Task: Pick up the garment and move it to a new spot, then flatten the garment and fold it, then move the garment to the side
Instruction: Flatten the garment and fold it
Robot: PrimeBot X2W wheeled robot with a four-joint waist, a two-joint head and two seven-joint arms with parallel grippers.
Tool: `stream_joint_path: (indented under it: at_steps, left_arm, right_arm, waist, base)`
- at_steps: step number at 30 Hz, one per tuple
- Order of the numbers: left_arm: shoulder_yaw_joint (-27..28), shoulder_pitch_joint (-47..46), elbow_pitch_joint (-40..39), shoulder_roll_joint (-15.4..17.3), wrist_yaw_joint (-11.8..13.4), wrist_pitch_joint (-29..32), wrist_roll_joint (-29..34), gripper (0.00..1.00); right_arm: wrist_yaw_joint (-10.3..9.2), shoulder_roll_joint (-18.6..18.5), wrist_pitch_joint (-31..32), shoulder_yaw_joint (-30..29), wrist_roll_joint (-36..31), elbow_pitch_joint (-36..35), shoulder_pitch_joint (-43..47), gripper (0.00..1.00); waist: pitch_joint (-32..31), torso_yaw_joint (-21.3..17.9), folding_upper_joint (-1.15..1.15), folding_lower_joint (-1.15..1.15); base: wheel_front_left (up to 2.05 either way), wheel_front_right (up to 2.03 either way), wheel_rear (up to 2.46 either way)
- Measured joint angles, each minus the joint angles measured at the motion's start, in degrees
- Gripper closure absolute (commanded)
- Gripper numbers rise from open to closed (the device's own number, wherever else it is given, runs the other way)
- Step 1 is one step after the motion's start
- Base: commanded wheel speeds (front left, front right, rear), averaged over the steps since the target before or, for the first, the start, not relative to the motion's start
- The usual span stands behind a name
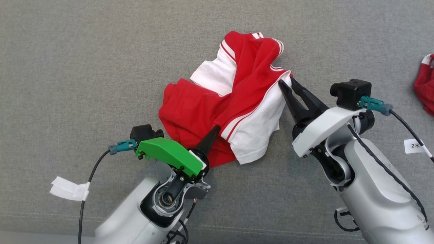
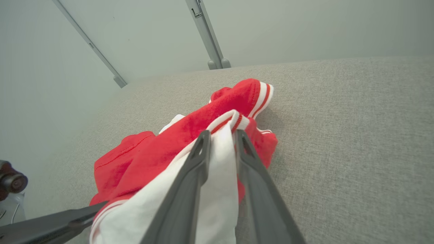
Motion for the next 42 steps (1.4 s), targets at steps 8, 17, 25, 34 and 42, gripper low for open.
stream_joint_path:
  at_steps: [8, 17, 25, 34, 42]
  left_arm:
    - [0.0, 0.0, -0.3, 0.0, 0.0, 0.0, 0.0, 1.0]
    - [0.0, 0.0, -0.4, 0.0, 0.4, 0.0, 0.0, 1.0]
    - [0.0, 0.0, -0.6, 0.0, 0.4, 0.0, 0.0, 1.0]
    - [0.0, 0.0, -0.7, 0.1, 0.4, 0.0, 0.0, 0.91]
    - [0.0, 0.1, -1.8, 0.3, 0.4, -0.8, 0.1, 0.0]
  right_arm:
    - [0.08, 0.2, -0.1, 0.1, 0.0, 1.4, -0.3, 1.0]
    - [0.12, 0.2, -0.2, -0.4, 0.4, 3.4, -0.3, 0.29]
    - [0.25, 0.6, -0.1, -0.4, 1.5, 5.1, -0.3, 0.69]
    - [0.99, 0.8, -0.6, -1.1, 3.0, 5.5, -0.8, 1.0]
    - [0.99, -2.4, -1.2, -5.6, 5.1, 4.7, -0.8, 1.0]
  waist:
    - [0.0, -0.4, 0.0, 0.0]
    - [0.0, -0.7, 0.0, 0.0]
    - [0.1, -0.5, 0.0, 0.0]
    - [-0.1, -0.5, 0.0, 0.0]
    - [-1.4, -1.4, 0.0, 0.0]
  base:
    - [0.0, 0.0, 0.0]
    - [0.0, 0.0, 0.0]
    - [0.0, 0.0, 0.0]
    - [0.0, 0.0, 0.0]
    - [0.0, 0.0, 0.0]
